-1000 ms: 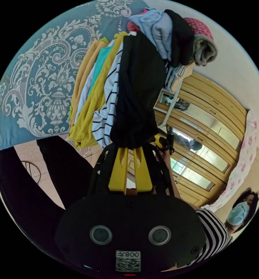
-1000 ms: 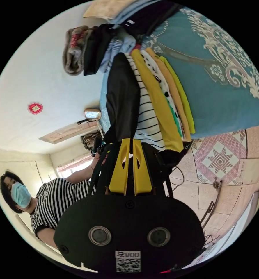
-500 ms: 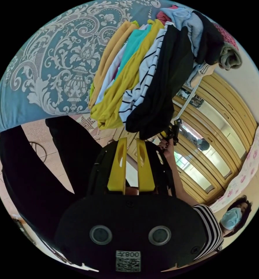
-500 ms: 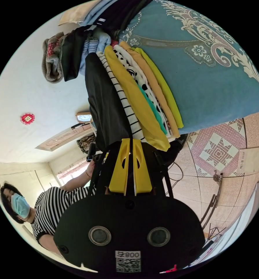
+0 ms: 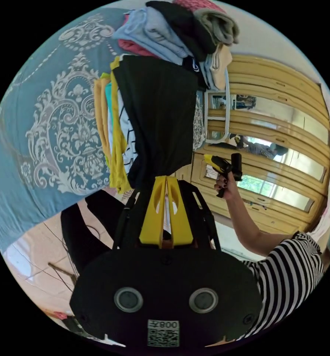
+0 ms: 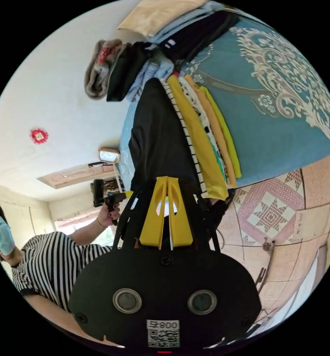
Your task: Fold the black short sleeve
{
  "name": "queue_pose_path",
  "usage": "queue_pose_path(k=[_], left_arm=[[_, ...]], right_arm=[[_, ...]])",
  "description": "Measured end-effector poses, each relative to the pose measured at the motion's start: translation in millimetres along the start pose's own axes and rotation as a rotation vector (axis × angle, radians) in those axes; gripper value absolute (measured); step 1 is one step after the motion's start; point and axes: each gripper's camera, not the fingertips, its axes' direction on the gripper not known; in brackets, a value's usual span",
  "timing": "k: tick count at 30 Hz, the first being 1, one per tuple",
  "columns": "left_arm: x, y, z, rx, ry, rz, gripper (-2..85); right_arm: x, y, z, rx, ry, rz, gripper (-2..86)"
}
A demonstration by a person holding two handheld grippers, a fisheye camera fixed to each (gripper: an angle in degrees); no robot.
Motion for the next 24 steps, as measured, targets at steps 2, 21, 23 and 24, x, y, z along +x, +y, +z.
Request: queue_pose_path(k=[2,21,23,24], left_arm=[[8,-18,20,-0.053,-0.097,0.046,0.3],[13,62,-2,0.005,0.034,0.282,0.2],[29,78,-23,0.091,0.011,0.390,0.2],[35,82,-29,0.124,-0.012,0.422,0.2]], right_arm=[[-22,-11,25,-0.075,0.103,-0.022,0.0],[-165,1,12,0.000,0.426,0.026,0.4],[-203,5,-5,0.100,0.454,-0.029,0.7],[-214,5,-9,0.128,0.468,-0.045,0.9]])
